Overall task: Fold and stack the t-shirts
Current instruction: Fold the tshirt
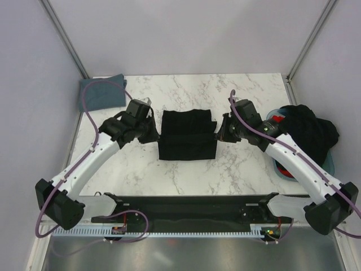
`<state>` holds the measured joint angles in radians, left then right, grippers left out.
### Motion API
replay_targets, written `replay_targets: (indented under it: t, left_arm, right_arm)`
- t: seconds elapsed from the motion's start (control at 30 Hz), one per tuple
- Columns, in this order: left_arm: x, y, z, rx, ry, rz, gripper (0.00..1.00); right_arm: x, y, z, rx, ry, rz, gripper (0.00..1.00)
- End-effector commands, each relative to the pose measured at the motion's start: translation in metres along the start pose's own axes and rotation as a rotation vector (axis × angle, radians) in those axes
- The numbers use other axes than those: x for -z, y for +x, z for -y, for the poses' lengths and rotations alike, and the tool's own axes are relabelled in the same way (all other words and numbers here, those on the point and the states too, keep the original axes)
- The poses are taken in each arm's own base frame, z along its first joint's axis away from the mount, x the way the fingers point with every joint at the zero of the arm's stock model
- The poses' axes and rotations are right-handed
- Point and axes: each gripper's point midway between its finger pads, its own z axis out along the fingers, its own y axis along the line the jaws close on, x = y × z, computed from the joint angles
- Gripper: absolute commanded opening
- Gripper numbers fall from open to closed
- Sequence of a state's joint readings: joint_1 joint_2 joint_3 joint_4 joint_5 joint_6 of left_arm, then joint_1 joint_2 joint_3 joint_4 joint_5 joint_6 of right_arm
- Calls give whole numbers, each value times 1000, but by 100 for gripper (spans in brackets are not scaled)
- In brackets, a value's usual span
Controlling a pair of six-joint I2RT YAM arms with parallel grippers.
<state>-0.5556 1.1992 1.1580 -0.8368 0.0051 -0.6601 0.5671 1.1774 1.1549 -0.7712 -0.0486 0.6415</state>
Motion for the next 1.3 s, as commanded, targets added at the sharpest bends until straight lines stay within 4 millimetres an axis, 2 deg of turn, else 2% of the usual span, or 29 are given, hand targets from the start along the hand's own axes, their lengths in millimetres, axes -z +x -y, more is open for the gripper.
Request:
replay_targets:
  t: [0.0, 0.13, 0.23, 0.43, 0.47, 0.5, 0.57, 0.6, 0.67, 0.7, 0.77, 0.8, 0.83, 0.87, 0.9, 0.93, 0.97, 1.0, 1.03, 1.07, 1.1, 1.13, 1.17, 1.2, 1.27]
  left_arm:
    - [4, -42, 4, -40, -11, 80, 2]
    - [-10, -71, 7, -46, -26, 84, 2]
    - [-20, -84, 5, -36, -19, 69, 2]
    - [-62, -115, -1, 5, -18, 21, 2]
    - [-75, -119, -2, 9, -22, 2, 2]
    - [-80, -123, -4, 12, -26, -3, 2]
    - [-92, -134, -6, 23, -27, -5, 2]
    - [-109, -131, -13, 30, -47, -38, 2]
    - [-120, -141, -18, 41, -53, -38, 2]
    - [-128, -142, -21, 46, -56, -50, 2]
    - [-149, -147, -32, 69, -69, -74, 2]
    - [-156, -150, -37, 75, -80, -76, 2]
    - [-173, -146, -50, 86, -105, -103, 2]
    - [-177, -158, -50, 82, -105, -85, 2]
    - [-182, -160, -56, 92, -118, -94, 2]
    - [-196, -167, -60, 108, -92, -104, 6]
    - [-203, -171, -60, 110, -74, -110, 6]
    - [-213, -172, -62, 107, -56, -125, 20]
    - [-212, -189, -58, 112, -15, -104, 32]
    - [-230, -180, -58, 130, 35, -164, 44]
    - [-233, -183, -58, 135, 50, -169, 57]
    - [-228, -192, -57, 135, 57, -159, 63]
    - [-229, -192, -60, 135, 44, -162, 64]
    - [-223, -196, -60, 129, 33, -151, 66]
    - [-212, -194, -71, 124, -30, -135, 66]
  right_arm:
    - [1, -38, 9, 40, 76, 87, 0]
    - [-7, -68, 14, 46, 82, 110, 0]
    - [-18, -86, 19, 40, 86, 102, 0]
    - [-50, -120, 30, 57, 92, 81, 0]
    - [-54, -124, 34, 52, 98, 79, 0]
    - [-68, -124, 37, 56, 98, 49, 0]
    - [-77, -137, 37, 50, 88, 57, 0]
    - [-93, -135, 44, 48, 98, 23, 0]
    - [-104, -149, 44, 45, 87, 29, 0]
    - [-122, -147, 50, 40, 93, -2, 0]
    - [-134, -161, 47, 33, 66, 9, 0]
    - [-154, -158, 55, 15, 64, -29, 0]
    - [-158, -171, 49, 8, 38, -10, 0]
    - [-167, -176, 47, -22, 6, -11, 0]
    - [-184, -173, 51, -46, -2, -33, 0]
    - [-197, -176, 53, -73, -10, -36, 0]
    - [-195, -183, 49, -67, -19, -18, 0]
    - [-208, -179, 56, -93, -3, -34, 4]
    - [-211, -185, 57, -101, 7, -20, 11]
    - [-214, -186, 62, -116, 25, -15, 26]
    - [-218, -186, 69, -144, 54, -11, 54]
    - [-218, -188, 71, -149, 66, -3, 68]
    - [-216, -192, 71, -141, 69, 10, 77]
    - [-213, -193, 72, -123, 74, 12, 82]
    - [-198, -196, 69, -102, 74, 21, 84]
